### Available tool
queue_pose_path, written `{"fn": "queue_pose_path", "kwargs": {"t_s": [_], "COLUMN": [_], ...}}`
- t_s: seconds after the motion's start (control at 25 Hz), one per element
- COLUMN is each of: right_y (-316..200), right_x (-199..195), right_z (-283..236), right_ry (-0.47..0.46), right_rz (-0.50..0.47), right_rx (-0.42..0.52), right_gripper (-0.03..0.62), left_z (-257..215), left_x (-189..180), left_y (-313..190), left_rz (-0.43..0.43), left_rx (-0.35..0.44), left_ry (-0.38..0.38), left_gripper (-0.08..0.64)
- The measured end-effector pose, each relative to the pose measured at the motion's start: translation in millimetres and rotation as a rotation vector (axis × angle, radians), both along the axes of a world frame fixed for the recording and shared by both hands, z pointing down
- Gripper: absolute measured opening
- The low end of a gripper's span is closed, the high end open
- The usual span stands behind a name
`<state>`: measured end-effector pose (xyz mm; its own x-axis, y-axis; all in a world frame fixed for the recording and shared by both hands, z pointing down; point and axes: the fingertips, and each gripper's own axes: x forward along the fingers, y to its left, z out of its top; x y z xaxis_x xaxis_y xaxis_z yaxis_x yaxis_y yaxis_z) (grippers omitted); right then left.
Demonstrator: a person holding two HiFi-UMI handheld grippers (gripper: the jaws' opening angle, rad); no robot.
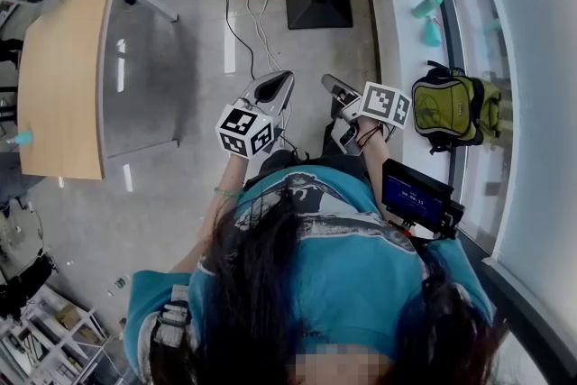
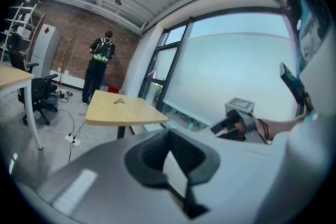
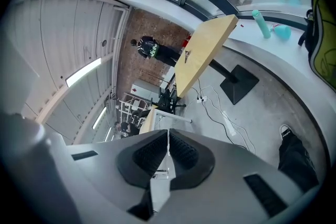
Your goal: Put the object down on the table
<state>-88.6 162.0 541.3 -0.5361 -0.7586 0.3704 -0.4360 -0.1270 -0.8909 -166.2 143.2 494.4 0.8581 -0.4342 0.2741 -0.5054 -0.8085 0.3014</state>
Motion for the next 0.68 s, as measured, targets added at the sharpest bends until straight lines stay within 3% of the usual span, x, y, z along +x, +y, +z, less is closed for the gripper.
{"fn": "queue_pose_path", "kwargs": {"t_s": [0.68], "right_y": [0], "right_x": [-24], "right_z": [-6], "right_ry": [0.025], "right_rz": [-0.062], "right_rx": [0.011], "right_gripper": [0.021], "left_z": [-7], "left_x": [-28], "left_y": [8], "left_rz": [-0.064], "left_rx": [0.015], "left_ry": [0.024], "left_gripper": [0.004]}}
